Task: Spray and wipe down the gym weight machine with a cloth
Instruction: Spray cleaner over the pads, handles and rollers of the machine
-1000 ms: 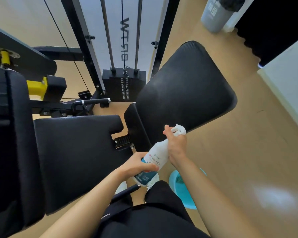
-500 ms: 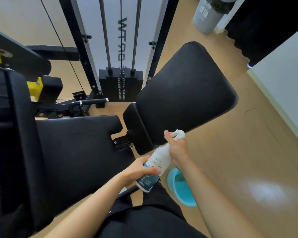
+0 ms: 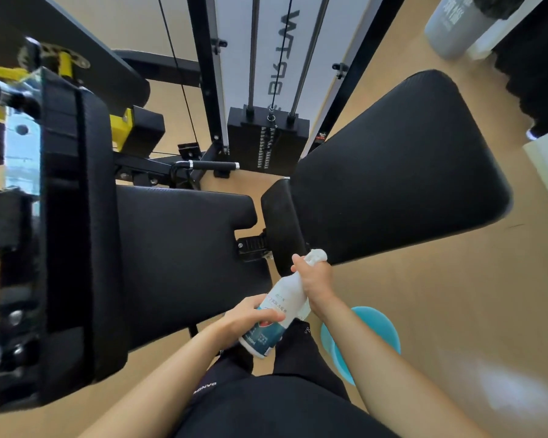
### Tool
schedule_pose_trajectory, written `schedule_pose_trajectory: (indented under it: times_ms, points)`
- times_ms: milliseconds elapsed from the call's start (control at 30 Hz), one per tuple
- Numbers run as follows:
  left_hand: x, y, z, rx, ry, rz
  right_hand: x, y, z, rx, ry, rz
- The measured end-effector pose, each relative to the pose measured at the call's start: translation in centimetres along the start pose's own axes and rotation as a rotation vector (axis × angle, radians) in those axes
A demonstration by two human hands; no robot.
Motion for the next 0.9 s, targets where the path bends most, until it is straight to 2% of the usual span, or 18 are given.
schedule_pose_trajectory:
  times_ms: [167,433,700,900]
  points:
    - [-0.2,-0.6,1.0,-0.037,-0.038,0.007,-0.2,0.6,-1.1,0.000,0.044,0.030]
    - [-0.8,-0.4,0.6,-0.015,0.001,0.003,-0.4,0.9,-1.2,0.003,0.061,-0.067]
    - [-3.1,-1.9,2.4,-0.110,0.030,-0.163,-0.9,5.2,0.6,0.069,0.014,0.132]
    - [-4.9,-1.6,3.4,-0.361,0.121,-0.385,-0.5,11.2,4.3,-0.246,-0.171,0.408]
Point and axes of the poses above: each hand's wrist, its own x-axis towards the middle knuckle, its own y-axis out of the palm, z = x × y, the point moved 3 cm from there along x, towards the middle knuckle, and after that the axes turned 4 degrees about -y, right-handed, at the moved point
